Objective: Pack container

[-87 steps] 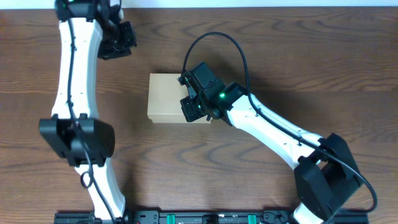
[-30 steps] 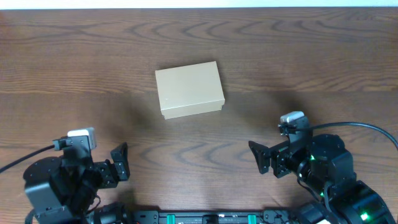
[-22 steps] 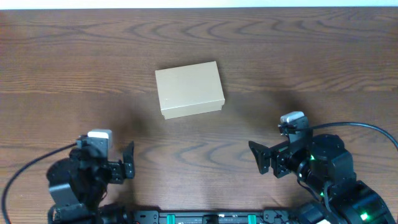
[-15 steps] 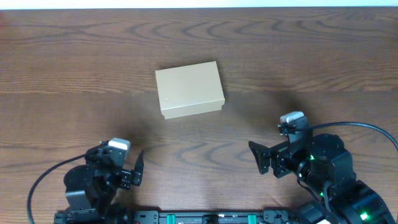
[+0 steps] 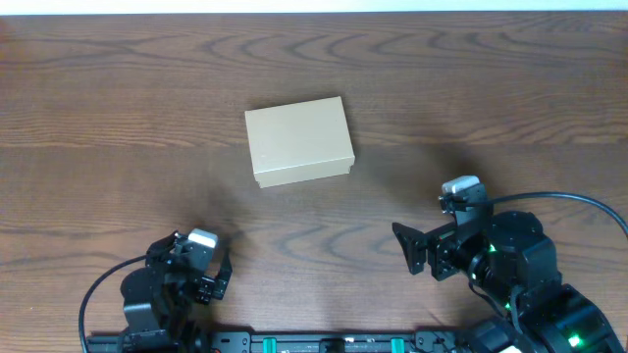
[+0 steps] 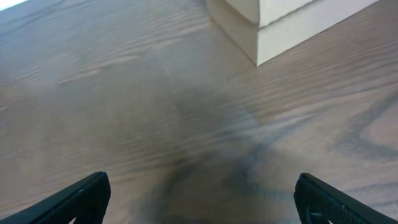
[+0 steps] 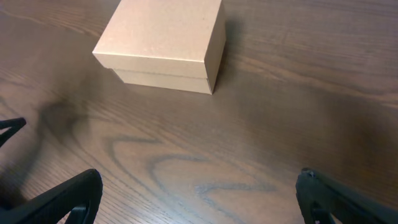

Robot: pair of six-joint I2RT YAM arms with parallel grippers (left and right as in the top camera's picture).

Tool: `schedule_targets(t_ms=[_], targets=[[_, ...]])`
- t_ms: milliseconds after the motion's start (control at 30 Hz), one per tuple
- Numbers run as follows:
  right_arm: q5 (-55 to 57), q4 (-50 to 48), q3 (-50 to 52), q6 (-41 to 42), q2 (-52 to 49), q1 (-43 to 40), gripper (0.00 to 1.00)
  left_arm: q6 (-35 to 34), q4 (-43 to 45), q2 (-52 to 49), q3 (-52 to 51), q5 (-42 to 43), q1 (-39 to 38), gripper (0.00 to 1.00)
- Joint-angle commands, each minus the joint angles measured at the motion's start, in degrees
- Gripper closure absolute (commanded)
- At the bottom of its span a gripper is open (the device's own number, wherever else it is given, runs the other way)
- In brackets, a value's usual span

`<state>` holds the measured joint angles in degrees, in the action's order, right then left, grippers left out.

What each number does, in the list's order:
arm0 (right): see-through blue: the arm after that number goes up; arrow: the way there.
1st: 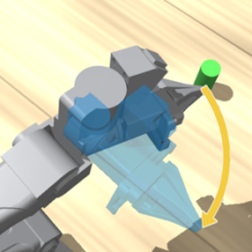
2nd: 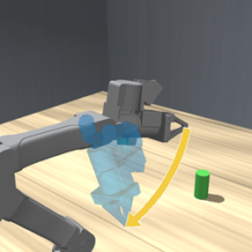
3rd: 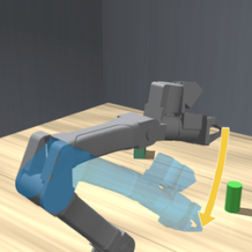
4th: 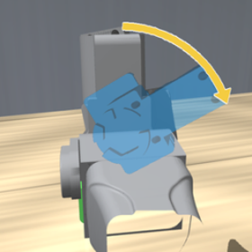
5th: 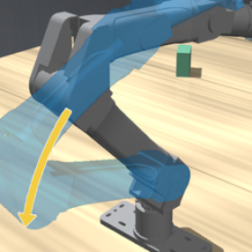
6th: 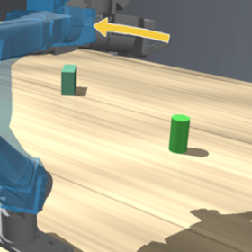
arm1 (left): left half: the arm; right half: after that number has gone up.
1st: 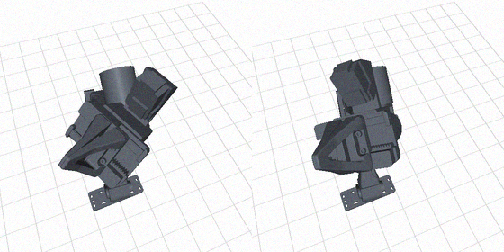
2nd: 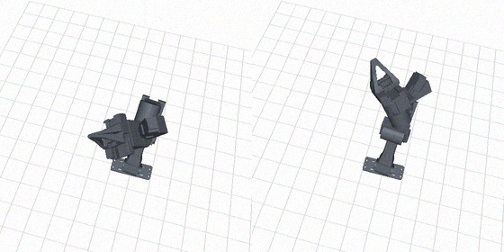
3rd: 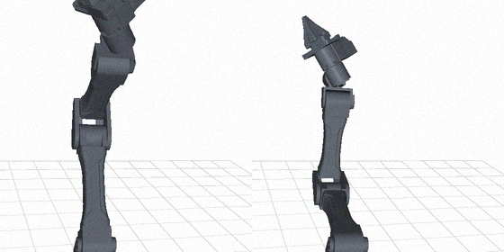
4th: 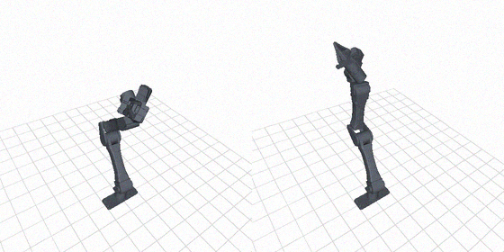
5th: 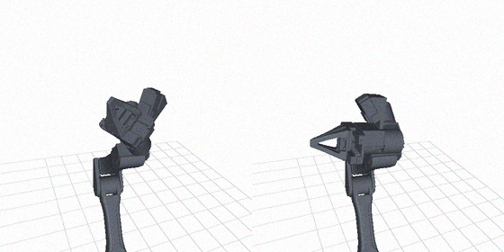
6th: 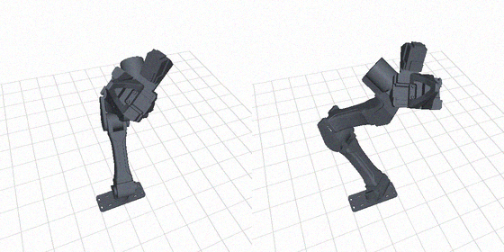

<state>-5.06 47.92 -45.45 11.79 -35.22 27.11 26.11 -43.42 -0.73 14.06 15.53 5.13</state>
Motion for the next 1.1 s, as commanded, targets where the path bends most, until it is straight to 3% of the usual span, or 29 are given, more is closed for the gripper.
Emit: schedule_targets(t_ms=[0,233,767,900,1067], targets=[[0.5,0.0,0.3,0.9,0.0,-0.3,0.01,-6.2,0.2,0.5,-0.9,-5.0,-0.2,0.05],[0.6,0.0,0.3,0.9,0.0,-0.3,0.01,-21.0,0.4,0.5,-2.9,-11.5,-0.2,0.05],[0.7,1.2,0.3,0.8,0.2,-0.5,0.01,-21.4,-2.5,0.5,-3.1,-11.5,-0.2,0.04],[9.4,1.0,1.4,0.5,3.0,-2.9,0.01,-21.4,-2.5,0.5,-3.1,-11.5,-0.2,0.05],[11.7,-4.6,13.4,-9.8,14.8,-10.7,0.01,-21.4,-2.5,0.5,-3.1,-11.5,-0.2,0.05]])
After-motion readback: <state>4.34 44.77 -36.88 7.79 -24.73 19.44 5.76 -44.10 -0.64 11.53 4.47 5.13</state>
